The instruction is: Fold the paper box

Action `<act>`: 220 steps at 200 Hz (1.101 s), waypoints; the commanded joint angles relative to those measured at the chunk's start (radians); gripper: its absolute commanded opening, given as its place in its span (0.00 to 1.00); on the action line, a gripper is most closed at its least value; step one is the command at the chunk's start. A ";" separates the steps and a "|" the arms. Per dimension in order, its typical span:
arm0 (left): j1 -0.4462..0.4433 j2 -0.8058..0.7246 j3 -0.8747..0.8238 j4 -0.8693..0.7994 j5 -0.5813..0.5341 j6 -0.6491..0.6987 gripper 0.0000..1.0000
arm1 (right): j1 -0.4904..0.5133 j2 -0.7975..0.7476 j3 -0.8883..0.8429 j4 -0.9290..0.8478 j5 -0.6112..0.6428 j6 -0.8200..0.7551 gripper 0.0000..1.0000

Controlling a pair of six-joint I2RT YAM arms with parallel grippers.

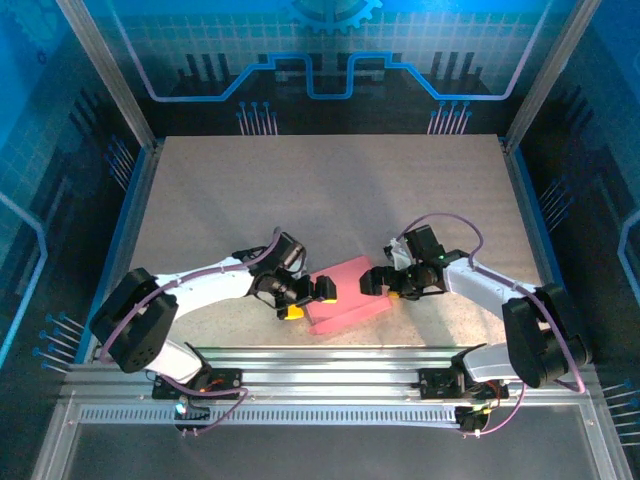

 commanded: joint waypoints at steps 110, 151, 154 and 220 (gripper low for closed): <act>0.019 -0.046 0.023 0.198 0.109 -0.161 0.99 | -0.011 -0.138 0.035 -0.104 -0.050 0.034 1.00; 0.045 -0.104 0.008 0.241 0.125 -0.217 0.99 | -0.025 -0.195 0.083 -0.157 -0.036 0.083 1.00; 0.047 -0.108 0.008 0.243 0.125 -0.220 0.99 | -0.026 -0.198 0.085 -0.159 -0.036 0.086 1.00; 0.068 -0.130 0.019 0.229 0.131 -0.220 0.99 | -0.058 -0.240 0.122 -0.215 -0.047 0.114 1.00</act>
